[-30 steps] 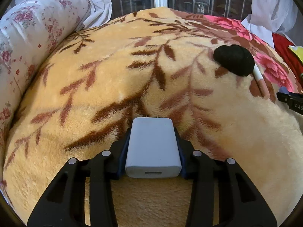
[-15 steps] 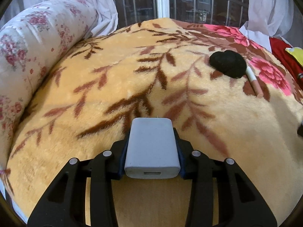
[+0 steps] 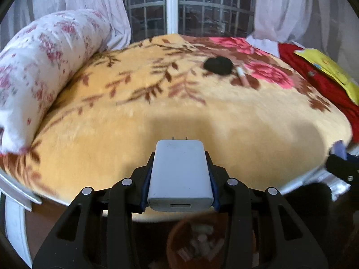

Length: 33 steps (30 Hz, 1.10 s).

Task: Collect trash
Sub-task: 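Drop the charger plug and blue cap into the orange bin from both grippers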

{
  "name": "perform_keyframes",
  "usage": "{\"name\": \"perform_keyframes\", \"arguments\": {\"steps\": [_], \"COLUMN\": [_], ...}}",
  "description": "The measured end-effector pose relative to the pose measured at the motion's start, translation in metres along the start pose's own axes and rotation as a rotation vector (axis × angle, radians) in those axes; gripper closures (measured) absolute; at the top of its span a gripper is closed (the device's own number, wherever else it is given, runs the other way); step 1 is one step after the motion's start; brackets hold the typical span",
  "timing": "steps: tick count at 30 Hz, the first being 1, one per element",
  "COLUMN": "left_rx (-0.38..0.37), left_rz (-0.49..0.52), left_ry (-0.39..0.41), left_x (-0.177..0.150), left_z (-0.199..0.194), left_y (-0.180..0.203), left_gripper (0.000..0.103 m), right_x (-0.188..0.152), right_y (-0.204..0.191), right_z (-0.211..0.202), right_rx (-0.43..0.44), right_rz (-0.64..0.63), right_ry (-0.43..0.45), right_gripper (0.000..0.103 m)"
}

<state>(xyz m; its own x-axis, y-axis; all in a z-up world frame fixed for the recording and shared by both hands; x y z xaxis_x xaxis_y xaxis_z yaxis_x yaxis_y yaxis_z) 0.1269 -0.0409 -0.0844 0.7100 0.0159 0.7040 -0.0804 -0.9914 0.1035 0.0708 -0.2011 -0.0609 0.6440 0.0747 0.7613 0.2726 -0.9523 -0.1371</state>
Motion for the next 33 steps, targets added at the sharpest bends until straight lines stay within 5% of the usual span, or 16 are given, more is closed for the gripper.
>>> {"name": "perform_keyframes", "arguments": {"steps": [7, 13, 24, 25, 27, 28, 33], "left_rx": [-0.019, -0.017, -0.005, -0.002, 0.021, 0.022, 0.02], "left_rz": [0.063, 0.067, 0.066, 0.066, 0.067, 0.064, 0.074], "left_ry": [-0.11, -0.303, -0.431, -0.442, -0.46, -0.452, -0.423], "left_x": [-0.078, -0.141, -0.161, -0.166, -0.169, -0.168, -0.166], "left_z": [-0.011, 0.028, 0.071, 0.072, 0.076, 0.075, 0.067], "left_y": [0.003, 0.0, -0.003, -0.006, -0.009, -0.01, -0.011], "left_gripper": [0.064, 0.064, 0.064, 0.062, 0.039, 0.032, 0.032], "right_x": [-0.072, -0.119, -0.144, -0.146, -0.149, -0.15, -0.147], "right_y": [-0.039, -0.042, -0.035, -0.033, -0.03, -0.028, -0.023], "right_z": [0.003, 0.032, 0.073, 0.076, 0.078, 0.078, 0.067], "right_rx": [0.03, 0.02, 0.036, 0.033, 0.022, 0.017, 0.009], "right_rz": [-0.053, -0.052, -0.026, -0.021, -0.003, 0.006, 0.04], "right_ry": [-0.114, -0.257, -0.397, -0.408, -0.427, -0.425, -0.391], "right_gripper": [0.071, 0.071, 0.071, 0.071, 0.046, 0.045, 0.045]}}
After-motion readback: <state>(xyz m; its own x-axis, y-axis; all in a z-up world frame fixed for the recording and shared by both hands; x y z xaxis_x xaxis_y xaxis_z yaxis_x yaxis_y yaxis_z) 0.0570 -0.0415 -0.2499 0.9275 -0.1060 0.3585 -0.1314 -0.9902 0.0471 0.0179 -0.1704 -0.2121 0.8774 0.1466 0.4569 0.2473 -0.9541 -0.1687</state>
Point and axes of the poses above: each gripper's, at about its wrist camera, not at the fingertips, and z roughly the way its jaws point, y to its right, x to its top, the point moved 9 cm from there along z, roughly the way its jaws point, and after that the axes turned 8 degrees about -z, right-handed, at the moved point
